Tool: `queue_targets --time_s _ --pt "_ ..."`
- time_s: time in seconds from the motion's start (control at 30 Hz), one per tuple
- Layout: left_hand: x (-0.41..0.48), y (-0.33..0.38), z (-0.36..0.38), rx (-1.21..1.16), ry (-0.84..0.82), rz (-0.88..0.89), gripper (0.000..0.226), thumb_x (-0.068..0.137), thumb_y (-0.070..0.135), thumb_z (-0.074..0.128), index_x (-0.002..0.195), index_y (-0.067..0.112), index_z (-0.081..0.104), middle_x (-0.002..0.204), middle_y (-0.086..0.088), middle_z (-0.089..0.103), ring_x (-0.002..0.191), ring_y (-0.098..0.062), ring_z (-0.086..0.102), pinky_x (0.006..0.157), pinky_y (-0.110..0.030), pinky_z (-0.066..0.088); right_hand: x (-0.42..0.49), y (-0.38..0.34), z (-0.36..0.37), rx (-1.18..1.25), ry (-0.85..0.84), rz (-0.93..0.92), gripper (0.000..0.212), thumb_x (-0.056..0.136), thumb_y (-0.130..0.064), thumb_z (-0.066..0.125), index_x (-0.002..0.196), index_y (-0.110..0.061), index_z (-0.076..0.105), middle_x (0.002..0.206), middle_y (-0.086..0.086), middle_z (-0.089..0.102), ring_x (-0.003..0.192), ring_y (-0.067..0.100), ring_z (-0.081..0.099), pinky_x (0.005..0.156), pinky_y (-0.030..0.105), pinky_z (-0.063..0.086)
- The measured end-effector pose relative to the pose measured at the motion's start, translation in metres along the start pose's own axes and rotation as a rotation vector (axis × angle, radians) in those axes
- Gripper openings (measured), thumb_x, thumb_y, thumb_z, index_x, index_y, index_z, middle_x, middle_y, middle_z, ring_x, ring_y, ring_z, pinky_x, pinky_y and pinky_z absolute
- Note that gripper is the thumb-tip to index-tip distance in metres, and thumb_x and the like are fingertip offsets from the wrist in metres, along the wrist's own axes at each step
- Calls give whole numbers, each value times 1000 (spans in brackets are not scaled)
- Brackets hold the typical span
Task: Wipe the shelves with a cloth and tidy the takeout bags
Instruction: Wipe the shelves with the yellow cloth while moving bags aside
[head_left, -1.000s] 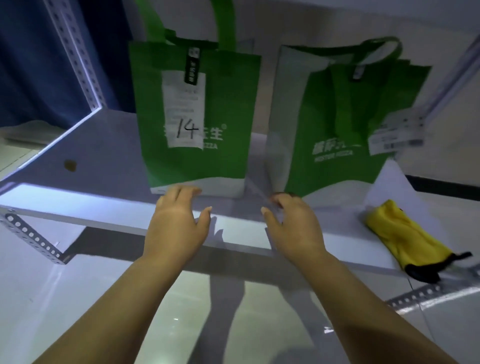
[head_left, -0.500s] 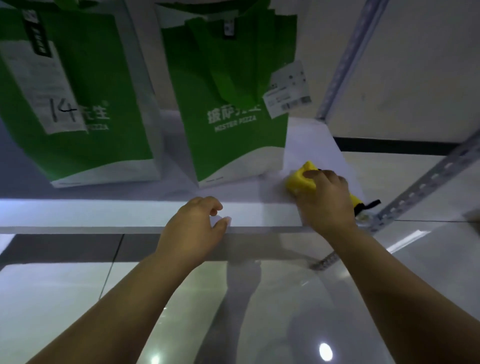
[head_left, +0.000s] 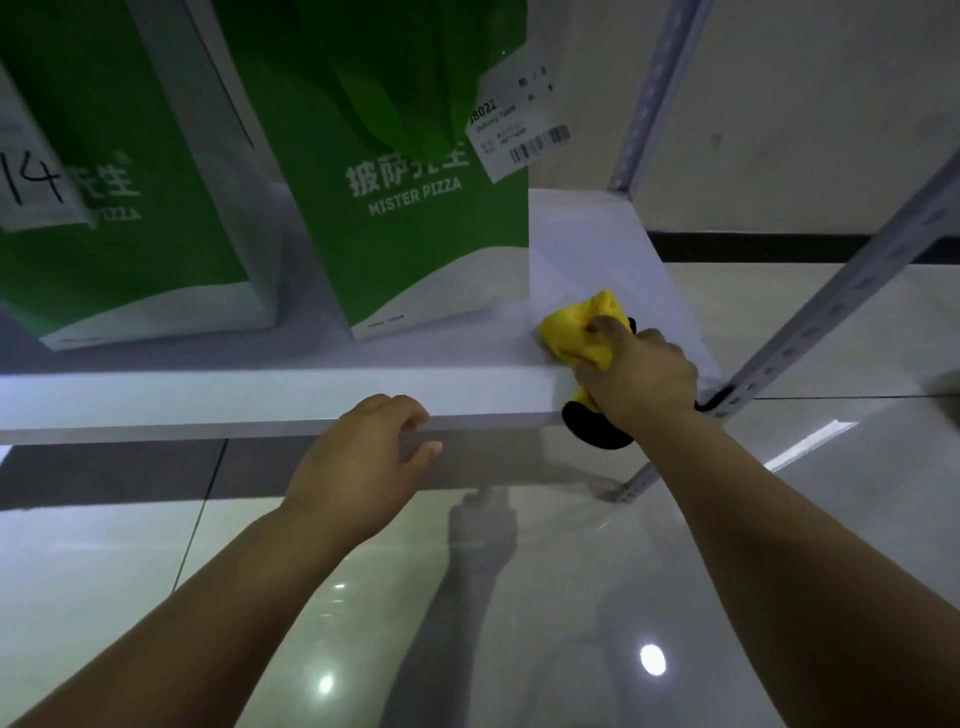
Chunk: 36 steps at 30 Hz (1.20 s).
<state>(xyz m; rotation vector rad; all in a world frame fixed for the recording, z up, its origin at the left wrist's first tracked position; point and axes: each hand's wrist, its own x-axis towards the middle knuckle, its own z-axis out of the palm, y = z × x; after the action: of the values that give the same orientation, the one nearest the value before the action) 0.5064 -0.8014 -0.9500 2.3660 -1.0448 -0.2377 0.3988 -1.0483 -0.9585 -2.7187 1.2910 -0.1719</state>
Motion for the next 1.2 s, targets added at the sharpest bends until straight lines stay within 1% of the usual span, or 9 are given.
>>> queue_targets --time_s 0.13,0.23,0.37,0.5,0.7,0.87,1.03,1.1,1.2 --pt "-8 -16 -9 58 -49 -6 32 86 39 60 114 24 58 108 6 59 92 -9 55 75 -25 42 -38 -16 0 58 1 -91 52 83 -40 54 132 -31 40 104 16 55 91 39 54 72 39 38" --pt "-15 -33 -27 89 -49 2 33 85 38 61 114 23 59 108 5 60 90 -9 55 74 -25 41 -67 -43 -3 157 -59 -181 49 81 -44 55 128 -37 42 108 10 58 96 36 57 78 40 43" --pt "-28 -65 -65 156 -12 -5 30 83 38 63 109 24 61 102 8 59 86 -9 55 72 -27 42 -97 -92 -2 229 -102 -330 48 83 -45 53 129 -42 41 110 4 58 100 30 56 77 38 45" --pt "-46 -121 -111 211 48 -114 27 81 37 65 104 24 62 95 11 56 81 -8 54 69 -26 41 -112 -156 -1 290 -69 -453 48 82 -45 55 129 -43 44 110 2 59 98 28 55 77 38 44" --pt "-50 -215 -167 202 157 -275 26 81 36 66 103 23 62 96 7 57 85 -15 57 69 -29 42 -115 -270 10 341 -40 -585 48 81 -45 58 127 -44 45 117 -2 59 105 26 53 82 39 45" --pt "-55 -287 -206 94 280 -364 27 83 32 65 106 19 63 104 1 58 88 -20 57 76 -34 47 -121 -374 24 346 -81 -649 49 79 -45 61 126 -41 48 114 -2 59 105 26 52 82 36 43" --pt "-61 -351 -230 103 437 -407 29 81 18 68 108 7 64 108 -10 60 103 -36 50 86 -42 41 -122 -474 38 310 -143 -681 48 83 -48 56 128 -45 42 115 -3 51 108 24 45 91 35 38" --pt "-58 -374 -232 112 451 -396 28 79 14 71 104 2 66 107 -15 61 105 -40 48 91 -43 38 -117 -512 47 299 -132 -660 47 83 -48 55 128 -45 40 114 -1 50 106 27 45 91 36 38" --pt "-50 -400 -232 99 414 -401 17 83 19 67 90 4 65 106 -12 60 115 -37 46 98 -40 34 -105 -558 65 194 -118 -598 45 85 -47 53 129 -41 41 116 5 51 105 33 48 86 37 40"
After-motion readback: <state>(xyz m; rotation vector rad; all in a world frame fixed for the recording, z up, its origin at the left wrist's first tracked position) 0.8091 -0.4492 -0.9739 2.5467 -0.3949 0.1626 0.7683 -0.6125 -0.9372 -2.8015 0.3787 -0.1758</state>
